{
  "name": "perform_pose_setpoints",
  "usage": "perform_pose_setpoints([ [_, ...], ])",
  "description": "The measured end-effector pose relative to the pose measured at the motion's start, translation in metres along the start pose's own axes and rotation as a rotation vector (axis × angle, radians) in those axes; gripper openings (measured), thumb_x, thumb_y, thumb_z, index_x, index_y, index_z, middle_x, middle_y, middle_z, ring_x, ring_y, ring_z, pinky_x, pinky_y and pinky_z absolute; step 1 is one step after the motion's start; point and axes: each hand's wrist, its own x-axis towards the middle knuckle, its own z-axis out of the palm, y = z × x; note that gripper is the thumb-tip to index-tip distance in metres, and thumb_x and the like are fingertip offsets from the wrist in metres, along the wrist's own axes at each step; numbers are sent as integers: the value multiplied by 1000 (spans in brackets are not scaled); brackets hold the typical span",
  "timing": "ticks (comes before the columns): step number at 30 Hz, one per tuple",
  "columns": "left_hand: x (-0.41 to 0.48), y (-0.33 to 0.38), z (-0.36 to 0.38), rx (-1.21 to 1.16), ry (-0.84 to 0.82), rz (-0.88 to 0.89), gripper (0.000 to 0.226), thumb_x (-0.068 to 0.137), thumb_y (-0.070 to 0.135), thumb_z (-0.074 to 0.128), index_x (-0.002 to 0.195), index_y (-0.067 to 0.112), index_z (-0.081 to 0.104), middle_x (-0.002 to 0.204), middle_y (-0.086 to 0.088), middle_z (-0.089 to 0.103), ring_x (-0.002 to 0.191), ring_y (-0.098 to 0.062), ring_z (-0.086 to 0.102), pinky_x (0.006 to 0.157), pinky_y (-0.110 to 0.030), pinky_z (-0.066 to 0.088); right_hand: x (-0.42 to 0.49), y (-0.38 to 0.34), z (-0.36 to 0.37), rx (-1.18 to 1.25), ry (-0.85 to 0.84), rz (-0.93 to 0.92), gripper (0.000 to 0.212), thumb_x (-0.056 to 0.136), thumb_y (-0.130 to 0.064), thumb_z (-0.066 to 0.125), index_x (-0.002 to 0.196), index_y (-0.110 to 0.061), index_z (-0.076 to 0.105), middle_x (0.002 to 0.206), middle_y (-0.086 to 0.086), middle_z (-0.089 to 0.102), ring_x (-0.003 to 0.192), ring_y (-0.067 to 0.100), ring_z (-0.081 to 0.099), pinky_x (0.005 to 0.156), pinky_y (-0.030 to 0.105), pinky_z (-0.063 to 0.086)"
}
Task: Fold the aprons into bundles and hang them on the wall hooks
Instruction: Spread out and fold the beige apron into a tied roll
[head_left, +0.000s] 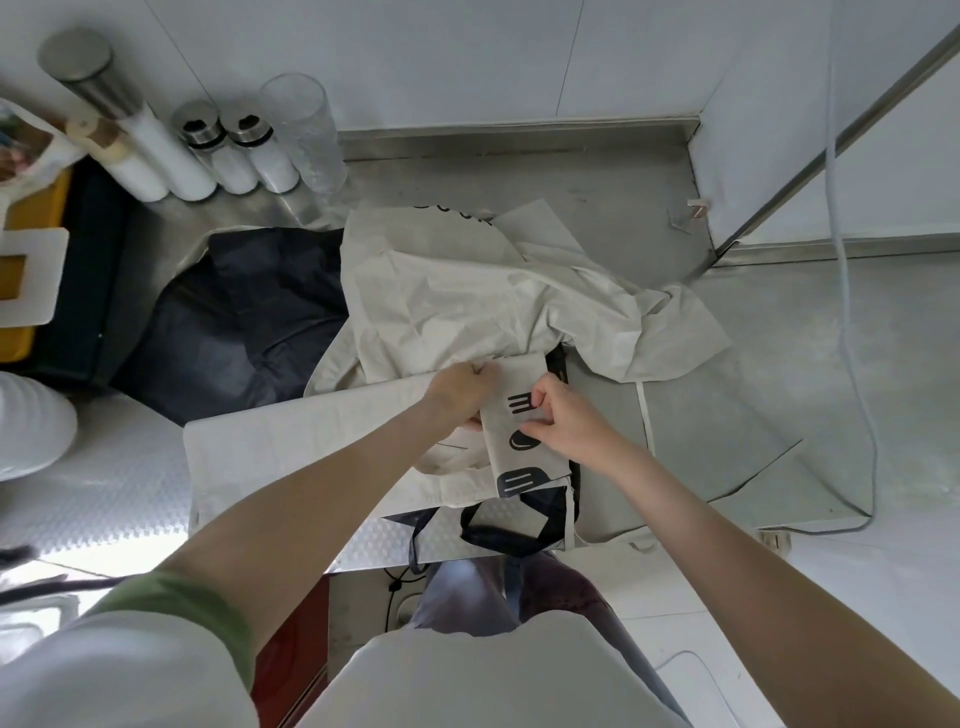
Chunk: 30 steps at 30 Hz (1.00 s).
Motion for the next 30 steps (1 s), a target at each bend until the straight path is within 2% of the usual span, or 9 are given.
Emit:
perform_pose_setpoints([
  [3,1,-5,-1,470,193,135,36,99,34,37,102,7,61,84,-6,66,75,-24,62,63,-33,49,3,1,4,14,134,45,50,76,-19,77,101,-13,34,99,-1,42,92,16,43,72,27,32],
  [5,-1,-5,-2,568,292,161,32,97,36,43,115,9,51,94,-4,60,82,-25,57,62,-31,37,6,1,5,73,154,100,61,71,-21,82,104,-13,31,108,2,42,99,19,45,75,28,35],
  [9,3,-10,-5,560,275,124,37,96,38,49,114,7,45,92,-4,54,79,-25,54,64,-31,37,9,0,5,151,111,184,52,73,-22,79,105,-9,41,105,3,53,96,20,55,72,31,44],
  [14,5,-12,-7,315,140,148,24,97,31,51,99,8,46,72,-3,60,53,-17,60,44,-19,40,5,-6,-1,346,81,236,30,83,-19,66,104,-3,53,86,4,62,76,14,58,66,27,45],
  [19,-2,-6,-2,578,288,187,31,94,31,52,112,8,39,87,-4,53,76,-24,51,61,-32,38,5,-6,-8,333,185,223,29,82,-15,67,102,-5,48,87,3,57,76,16,56,64,28,43],
  [21,-3,-3,1,614,183,246,11,93,25,49,95,15,46,80,0,53,77,-23,51,60,-31,39,5,-6,-12,305,231,207,27,81,-12,68,99,-6,48,88,3,57,77,17,56,61,26,41],
  [23,-6,0,5,650,77,298,17,93,23,45,76,20,42,71,3,51,74,-21,52,58,-30,37,4,-6,-15,270,266,180,26,81,-11,68,96,-9,47,88,3,56,76,15,54,58,23,39],
  [26,-6,4,8,734,-14,313,20,97,24,41,94,14,58,92,-1,63,91,-23,59,72,-30,42,2,-10,-25,200,285,146,23,85,-9,64,97,-12,45,83,-4,51,71,9,49,54,19,34],
  [30,-6,14,13,277,-168,177,41,99,43,43,117,12,63,119,-3,62,114,-20,54,103,-31,39,-2,-19,-45,169,303,94,17,85,-4,57,90,-14,45,77,-3,47,66,10,44,55,23,34],
])
